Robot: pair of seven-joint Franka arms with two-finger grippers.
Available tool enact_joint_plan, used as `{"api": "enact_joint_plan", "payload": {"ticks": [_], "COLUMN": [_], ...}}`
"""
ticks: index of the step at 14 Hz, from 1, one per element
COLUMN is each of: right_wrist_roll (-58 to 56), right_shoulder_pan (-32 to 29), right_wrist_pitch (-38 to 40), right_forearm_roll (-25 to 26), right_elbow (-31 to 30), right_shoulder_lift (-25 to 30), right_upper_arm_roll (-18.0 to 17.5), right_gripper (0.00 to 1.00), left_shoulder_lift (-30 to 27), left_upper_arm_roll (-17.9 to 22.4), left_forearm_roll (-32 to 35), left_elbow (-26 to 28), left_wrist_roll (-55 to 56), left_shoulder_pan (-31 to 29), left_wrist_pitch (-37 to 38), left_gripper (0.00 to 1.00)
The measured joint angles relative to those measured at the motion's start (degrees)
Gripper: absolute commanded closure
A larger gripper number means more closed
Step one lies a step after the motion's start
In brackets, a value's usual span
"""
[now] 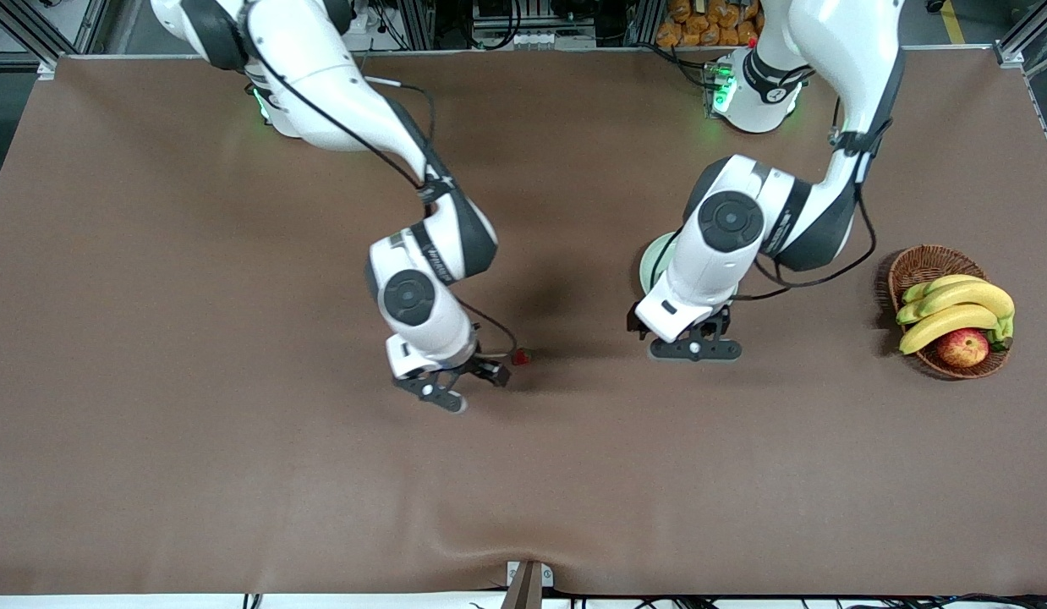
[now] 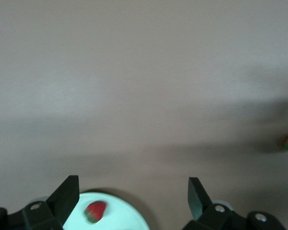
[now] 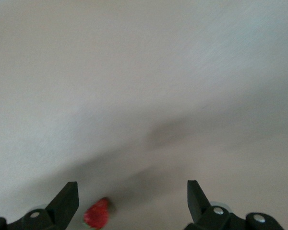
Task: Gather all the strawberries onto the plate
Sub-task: 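Set the last strawberry on the table middle with the right gripper, then return the right arm to rest while the left gripper reaches the strawberry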
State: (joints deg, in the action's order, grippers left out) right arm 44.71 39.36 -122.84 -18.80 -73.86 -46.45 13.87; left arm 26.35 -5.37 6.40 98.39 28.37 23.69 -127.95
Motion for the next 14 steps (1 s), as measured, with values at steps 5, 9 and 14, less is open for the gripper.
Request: {"api": "enact_joint_plan", "payload": {"ticks": [5, 9, 14], "right_wrist_roll": [-12.49, -23.2, -31.43], "right_shoulder_pan": [-10.96, -18.04, -31.09], "right_wrist_pitch": [13.48, 17.39, 25.01], "right_forearm_roll": [1.33, 2.99, 10.8], "right_elbow": [-0.37, -4.24, -6.79], "right_shoulder_lift": [9.44, 17.78, 27.85], "right_upper_arm_roll": [0.09, -0.12, -9.18], "right_gripper": [0.0, 0.0, 0.0], "left_shoulder_lift": [11.01, 15.62, 20.14], "left_upper_arm_roll": [-0.61, -0.68, -0.75], "left_forearm_roll": [-0.27, -0.28, -0.28], "left_elbow": [-9.67, -13.6, -15.0], "left_wrist_roll": [2.99, 3.8, 5.18], "left_shoulder_pan": [5.39, 7.93, 9.8], "left_wrist_pitch": [-4.85, -11.48, -21.15], "left_gripper": [0.0, 0.0, 0.0]}}
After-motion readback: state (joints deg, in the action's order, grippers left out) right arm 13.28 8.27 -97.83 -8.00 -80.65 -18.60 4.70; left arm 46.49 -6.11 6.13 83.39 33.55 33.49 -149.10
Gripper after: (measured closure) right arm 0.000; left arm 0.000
